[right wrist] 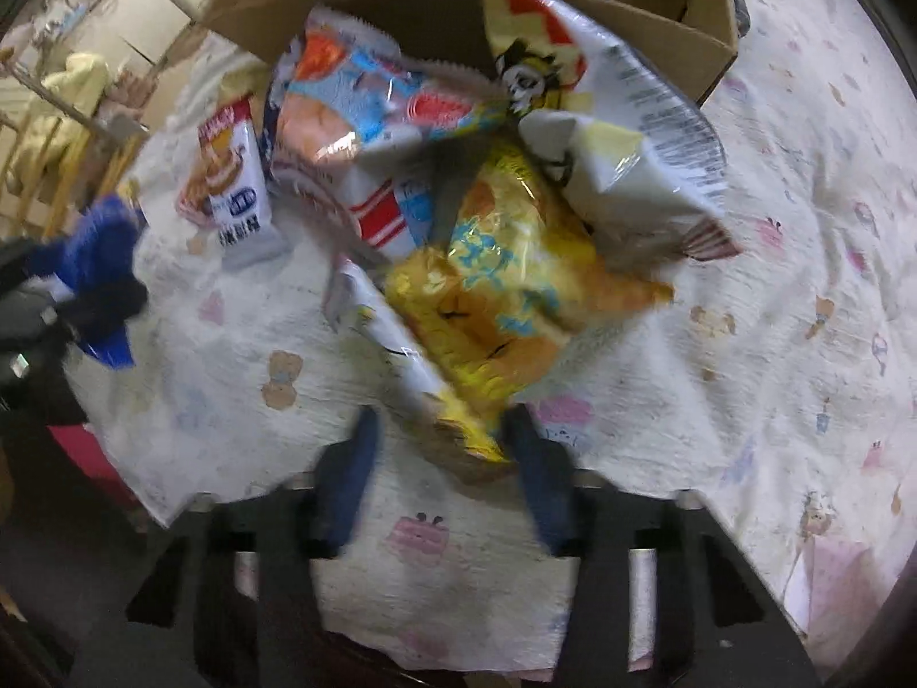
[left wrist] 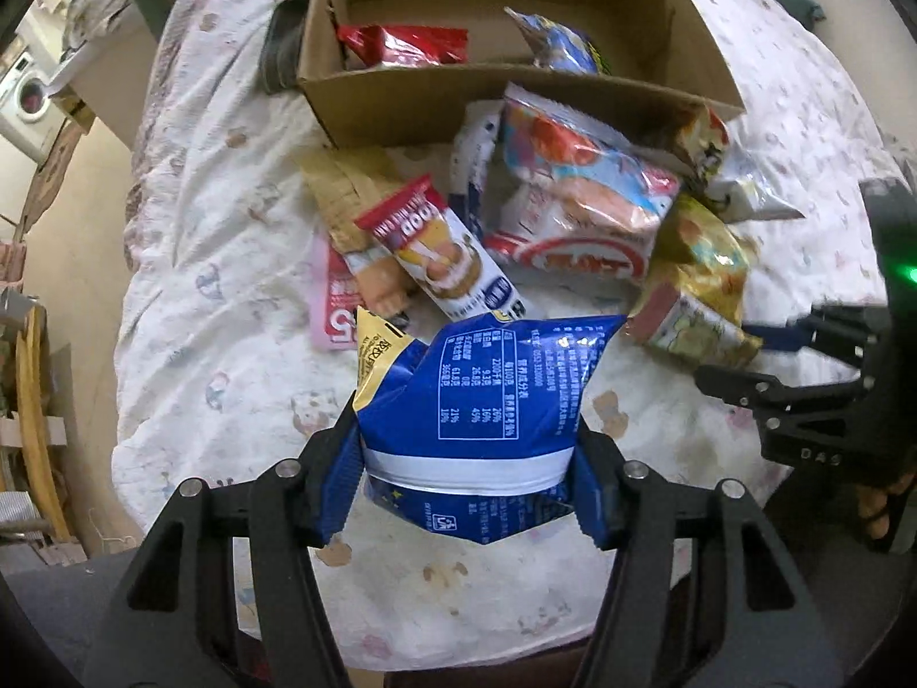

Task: Organize snacks
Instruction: 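Lift the blue bag with the left tool while the right tool grasps a thin yellow snack stick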

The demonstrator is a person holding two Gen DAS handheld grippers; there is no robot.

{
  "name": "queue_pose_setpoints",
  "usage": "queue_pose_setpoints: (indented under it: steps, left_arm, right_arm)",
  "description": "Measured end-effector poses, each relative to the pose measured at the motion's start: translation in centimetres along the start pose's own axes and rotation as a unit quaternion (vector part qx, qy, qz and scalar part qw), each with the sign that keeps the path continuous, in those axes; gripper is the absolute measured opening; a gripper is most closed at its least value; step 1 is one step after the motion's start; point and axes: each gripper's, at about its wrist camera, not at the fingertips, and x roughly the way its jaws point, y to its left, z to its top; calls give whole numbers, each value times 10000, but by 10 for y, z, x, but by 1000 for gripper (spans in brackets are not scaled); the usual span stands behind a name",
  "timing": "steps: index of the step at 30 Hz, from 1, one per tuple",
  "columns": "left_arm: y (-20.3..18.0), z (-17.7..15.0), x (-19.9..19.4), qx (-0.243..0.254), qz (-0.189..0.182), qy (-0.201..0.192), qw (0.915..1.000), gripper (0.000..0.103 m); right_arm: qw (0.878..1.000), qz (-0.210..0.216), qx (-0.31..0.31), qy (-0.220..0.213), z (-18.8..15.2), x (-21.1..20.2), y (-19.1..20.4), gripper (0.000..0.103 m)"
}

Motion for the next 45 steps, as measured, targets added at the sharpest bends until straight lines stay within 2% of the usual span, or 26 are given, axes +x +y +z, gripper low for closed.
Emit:
queue_pose_setpoints:
  steps: [2,4,6,10,12,14,26,31,40,45]
  left_arm:
    - [7,16,-5,-66,-98,-1,9999,58]
    - [5,14,-6,-98,-174,16,9998,58]
    - [6,15,-6,-129,-214,18,9997,58]
    - [7,14,-8,-161,-202,-29,9997,58]
    - [8,13,-10,-217,-195,-60,9996,58]
    - [10,14,-12,-259,-137,-139,9995,58]
    - [12,31,-38,-321,66,-535,9980,58]
    - [3,45,-52,-66,246,-757,9968,57]
    - [3,96,-83,13,321,-1218,9920,57]
    - [3,125,-92,21,341,-1391,9897,57]
  right_arm:
    - [9999,98,-62,9,-6,-3,2,29]
    - [9996,268,-88,4,-13,-5,2,20]
    - [9990,432,-99,22,-18,-9,4,15]
    - [9966,823,-61,-54,-24,-26,4,13]
    - [9929,1159,-1,-259,-28,-37,6,12]
    - [9900,1324,46,-492,-29,-49,5,12]
    - [9761,1416,485,-1574,-8,-100,-16,12]
    - [9689,1407,521,-1966,6,-127,-24,12]
    - [9596,1373,586,-2384,45,-151,-38,12]
    - [9577,1379,601,-2453,64,-151,-43,12]
